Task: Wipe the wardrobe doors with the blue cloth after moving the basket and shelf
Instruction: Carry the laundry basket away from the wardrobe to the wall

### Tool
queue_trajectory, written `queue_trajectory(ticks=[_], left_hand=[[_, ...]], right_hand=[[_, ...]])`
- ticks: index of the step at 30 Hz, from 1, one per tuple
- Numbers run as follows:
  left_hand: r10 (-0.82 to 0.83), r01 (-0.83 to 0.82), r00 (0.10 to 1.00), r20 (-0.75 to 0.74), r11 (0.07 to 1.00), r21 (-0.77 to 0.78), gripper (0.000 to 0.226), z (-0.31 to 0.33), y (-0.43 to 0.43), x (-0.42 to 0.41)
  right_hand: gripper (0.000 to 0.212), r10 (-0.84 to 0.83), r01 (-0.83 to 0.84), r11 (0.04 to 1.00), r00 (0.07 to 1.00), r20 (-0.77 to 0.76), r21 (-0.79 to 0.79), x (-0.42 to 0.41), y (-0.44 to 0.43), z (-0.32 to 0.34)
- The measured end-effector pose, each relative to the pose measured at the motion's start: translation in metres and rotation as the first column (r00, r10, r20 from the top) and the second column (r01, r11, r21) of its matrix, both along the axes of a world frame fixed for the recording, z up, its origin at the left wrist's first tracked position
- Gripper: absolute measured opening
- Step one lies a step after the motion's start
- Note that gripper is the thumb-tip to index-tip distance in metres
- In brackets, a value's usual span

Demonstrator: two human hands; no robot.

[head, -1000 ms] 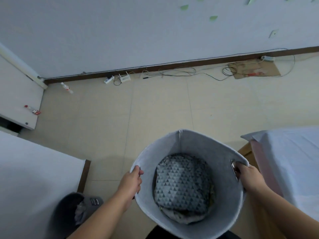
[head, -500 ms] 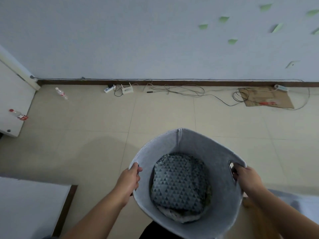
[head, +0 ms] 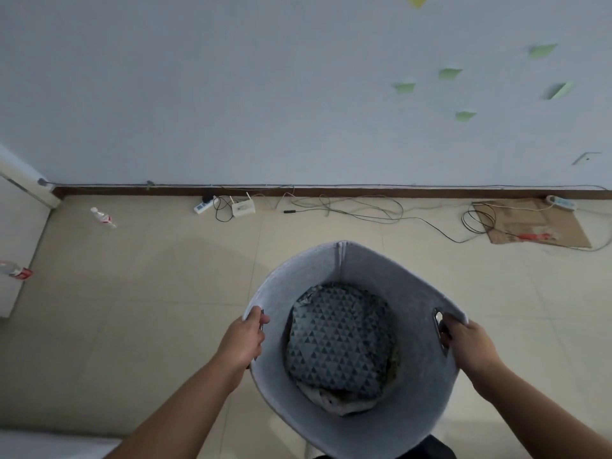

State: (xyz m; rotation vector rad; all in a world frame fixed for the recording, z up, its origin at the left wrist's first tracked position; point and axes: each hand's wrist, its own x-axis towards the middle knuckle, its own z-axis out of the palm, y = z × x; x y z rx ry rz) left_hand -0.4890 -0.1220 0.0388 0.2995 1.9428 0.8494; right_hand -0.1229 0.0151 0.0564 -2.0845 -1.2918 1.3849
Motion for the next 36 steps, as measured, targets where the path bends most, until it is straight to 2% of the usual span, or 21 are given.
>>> queue_trajectory(ticks=[8, 16, 20, 30, 36], left_hand=[[0.065, -0.067, 0.996, -0.056, 0.997, -0.04, 0.039, 0.016, 0.123, -0.064], [0.165, -0.166, 0.986, -0.026, 0.985, -0.043, 0.038, 0.018, 0.219, -0.127], [0.169, -0.169, 0.986, 0.006, 0.985, -0.043, 0.042, -0.001, 0.266, -0.178], [0.094, -0.092, 0.995, 0.019, 0.991, -0.095, 0.043, -0.017, 0.428, -0.323], [0.09, -0.088, 0.996, 0.011, 0.992, -0.094, 0.042, -0.021, 0.481, -0.363]], right_hand=[[0.036, 0.066, -0.069, 0.996, 0.996, -0.058, -0.053, -0.07, 0.164, -0.007], [0.037, 0.148, -0.15, 0.986, 0.989, -0.026, -0.079, -0.163, 0.29, -0.002], [0.032, 0.152, -0.148, 0.984, 0.988, 0.029, -0.1, -0.214, 0.344, -0.009], [0.032, 0.157, -0.145, 0.983, 0.981, 0.114, -0.11, -0.35, 0.478, -0.015], [0.035, 0.171, -0.159, 0.975, 0.983, 0.068, -0.154, -0.386, 0.522, -0.027]])
